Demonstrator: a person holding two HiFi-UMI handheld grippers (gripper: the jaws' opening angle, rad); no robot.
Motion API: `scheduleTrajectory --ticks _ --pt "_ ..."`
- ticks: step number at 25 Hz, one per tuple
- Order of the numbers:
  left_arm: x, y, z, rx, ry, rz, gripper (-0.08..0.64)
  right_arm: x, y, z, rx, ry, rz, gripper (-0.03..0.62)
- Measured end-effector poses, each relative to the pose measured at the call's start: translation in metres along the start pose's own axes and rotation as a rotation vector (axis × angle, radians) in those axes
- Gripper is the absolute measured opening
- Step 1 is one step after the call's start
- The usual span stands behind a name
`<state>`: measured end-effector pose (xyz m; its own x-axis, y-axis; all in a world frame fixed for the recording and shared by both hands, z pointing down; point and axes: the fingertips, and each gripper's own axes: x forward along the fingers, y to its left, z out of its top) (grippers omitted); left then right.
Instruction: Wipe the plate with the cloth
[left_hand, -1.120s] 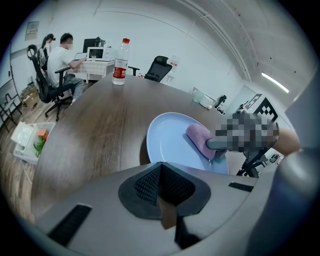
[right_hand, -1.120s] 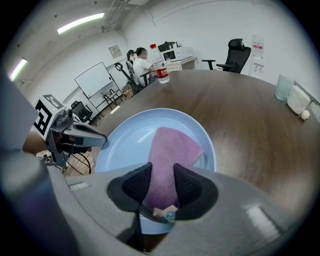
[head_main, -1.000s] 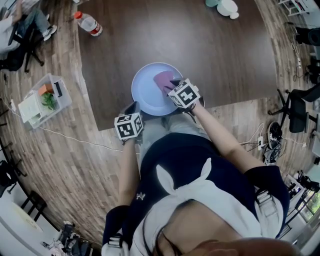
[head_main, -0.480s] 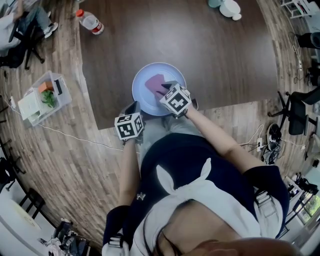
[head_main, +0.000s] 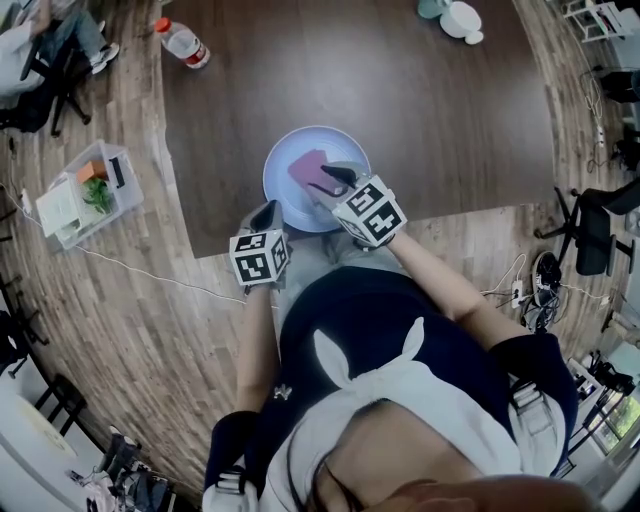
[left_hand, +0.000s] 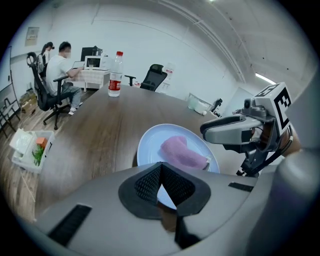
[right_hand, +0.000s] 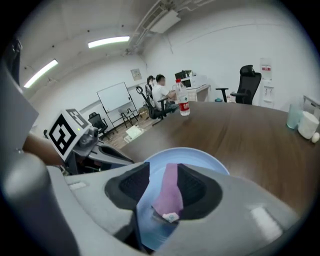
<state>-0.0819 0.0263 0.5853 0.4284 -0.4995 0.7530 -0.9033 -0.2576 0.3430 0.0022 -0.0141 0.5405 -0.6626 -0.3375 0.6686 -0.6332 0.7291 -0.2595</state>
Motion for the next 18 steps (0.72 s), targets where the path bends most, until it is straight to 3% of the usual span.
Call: scheduleTrajectory --ticks 2,3,4,9,18 --pt "-0.006 -0.011 0.013 0.014 -0.036 -0.014 0.006 -0.015 0.004 0.015 0.013 -0.086 0.022 0.15" --pt "-0.009 -0.016 0.02 0.022 -0.055 -0.021 0.006 -0.022 0.006 0.021 0.022 -0.126 0.029 0.044" --pt "-0.012 -0.021 0.027 0.031 -0.074 -0.028 0.006 -0.029 0.008 0.025 0.031 -0.159 0.038 0.005" --pt "-0.027 -0.044 0.058 0.08 -0.149 -0.053 0.006 -0.047 0.023 0.028 0.034 -0.192 0.101 0.0" --pt "-0.049 -0.072 0.079 0.146 -0.214 -0.064 0.006 -0.076 0.031 0.025 -0.026 -0.196 0.079 -0.002"
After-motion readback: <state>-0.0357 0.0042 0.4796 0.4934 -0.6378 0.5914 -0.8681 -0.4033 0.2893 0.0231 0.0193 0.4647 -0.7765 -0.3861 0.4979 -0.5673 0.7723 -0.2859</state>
